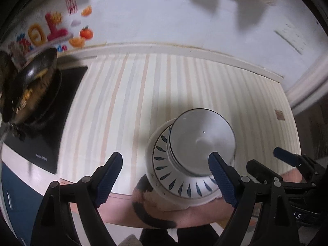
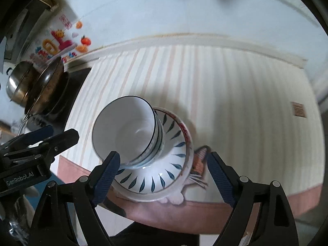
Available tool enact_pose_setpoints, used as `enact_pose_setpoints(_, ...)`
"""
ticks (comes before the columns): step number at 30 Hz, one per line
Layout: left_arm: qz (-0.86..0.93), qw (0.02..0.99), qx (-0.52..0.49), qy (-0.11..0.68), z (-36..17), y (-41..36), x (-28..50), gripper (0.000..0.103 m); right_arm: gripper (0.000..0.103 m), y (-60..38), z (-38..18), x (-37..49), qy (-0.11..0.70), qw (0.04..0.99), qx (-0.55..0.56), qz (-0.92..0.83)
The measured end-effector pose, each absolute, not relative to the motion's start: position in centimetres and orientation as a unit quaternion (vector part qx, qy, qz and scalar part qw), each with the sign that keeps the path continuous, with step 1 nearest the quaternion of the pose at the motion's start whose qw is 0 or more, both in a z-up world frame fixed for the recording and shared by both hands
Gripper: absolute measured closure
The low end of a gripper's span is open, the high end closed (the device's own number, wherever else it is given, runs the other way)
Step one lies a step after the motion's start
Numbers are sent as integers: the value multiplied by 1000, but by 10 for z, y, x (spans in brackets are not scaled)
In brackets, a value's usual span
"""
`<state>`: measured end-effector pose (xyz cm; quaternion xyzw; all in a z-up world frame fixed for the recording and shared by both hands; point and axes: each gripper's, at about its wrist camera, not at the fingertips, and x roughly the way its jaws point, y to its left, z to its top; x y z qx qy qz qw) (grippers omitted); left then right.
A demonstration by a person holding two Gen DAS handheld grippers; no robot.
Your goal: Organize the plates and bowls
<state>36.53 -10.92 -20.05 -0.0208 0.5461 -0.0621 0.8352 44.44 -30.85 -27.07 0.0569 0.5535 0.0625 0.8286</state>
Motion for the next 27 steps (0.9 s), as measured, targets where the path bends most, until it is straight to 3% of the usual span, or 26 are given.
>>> enact_pose_setpoints(14, -81, 884, 13, 460, -113, -87, 251, 17, 10, -281, -157, 291, 453, 889, 73, 1)
enact_pose_setpoints(27, -58, 912, 11, 405, -61, -78, 115, 17, 9, -262, -91, 142, 389, 919, 58, 20)
